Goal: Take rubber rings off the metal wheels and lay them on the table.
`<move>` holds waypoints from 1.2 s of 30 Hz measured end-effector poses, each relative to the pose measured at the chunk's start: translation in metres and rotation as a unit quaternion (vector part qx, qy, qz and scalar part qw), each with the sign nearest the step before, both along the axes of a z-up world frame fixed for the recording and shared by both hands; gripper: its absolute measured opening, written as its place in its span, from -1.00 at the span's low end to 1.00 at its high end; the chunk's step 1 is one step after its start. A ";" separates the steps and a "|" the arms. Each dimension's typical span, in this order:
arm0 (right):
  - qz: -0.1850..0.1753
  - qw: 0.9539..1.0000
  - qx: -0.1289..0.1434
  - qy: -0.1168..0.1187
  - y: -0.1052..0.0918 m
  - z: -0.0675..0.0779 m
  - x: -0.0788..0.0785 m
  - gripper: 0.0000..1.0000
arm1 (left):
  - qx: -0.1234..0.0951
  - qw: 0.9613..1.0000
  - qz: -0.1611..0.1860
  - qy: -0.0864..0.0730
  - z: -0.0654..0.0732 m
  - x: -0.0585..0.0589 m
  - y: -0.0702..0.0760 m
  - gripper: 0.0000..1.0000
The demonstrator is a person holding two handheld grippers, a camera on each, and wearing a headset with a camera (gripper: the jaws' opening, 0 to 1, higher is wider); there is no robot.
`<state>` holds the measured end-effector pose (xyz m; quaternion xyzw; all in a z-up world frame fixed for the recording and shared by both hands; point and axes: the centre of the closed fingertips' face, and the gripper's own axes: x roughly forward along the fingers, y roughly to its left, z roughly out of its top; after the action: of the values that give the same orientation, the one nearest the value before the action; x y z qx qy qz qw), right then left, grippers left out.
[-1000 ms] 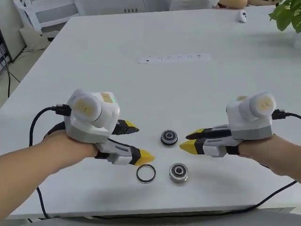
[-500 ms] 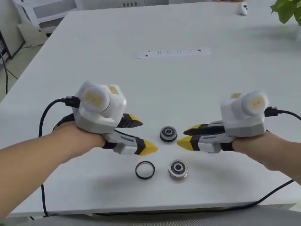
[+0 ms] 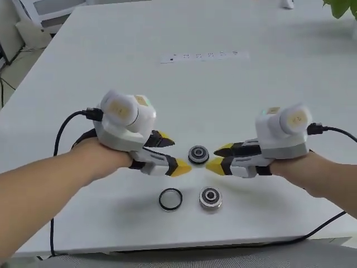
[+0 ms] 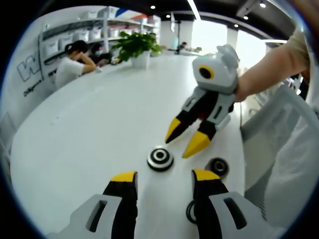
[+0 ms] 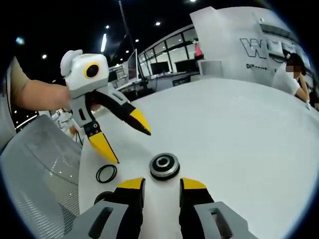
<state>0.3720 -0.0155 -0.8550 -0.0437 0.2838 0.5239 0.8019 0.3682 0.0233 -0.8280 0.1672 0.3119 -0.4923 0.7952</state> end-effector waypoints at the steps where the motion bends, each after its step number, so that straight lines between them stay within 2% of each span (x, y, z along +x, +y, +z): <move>1: 0.001 1.000 -0.001 0.000 0.000 0.000 0.000 -0.51 | 0.000 1.000 0.000 0.001 -0.001 0.001 -0.001 -0.12; 20: 0.004 1.000 0.001 -0.001 0.003 -0.004 0.004 -0.48 | -0.011 1.000 -0.005 0.009 -0.010 0.018 -0.017 -0.31; 36: 0.009 1.000 0.005 -0.001 0.005 -0.005 0.005 -0.47 | -0.007 1.000 -0.028 0.005 -0.016 0.020 -0.031 -0.52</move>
<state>0.3769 -0.0103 -0.8600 -0.0427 0.2803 0.5323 0.7977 0.3884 -0.0073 -0.8437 0.1675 0.3078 -0.5174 0.7807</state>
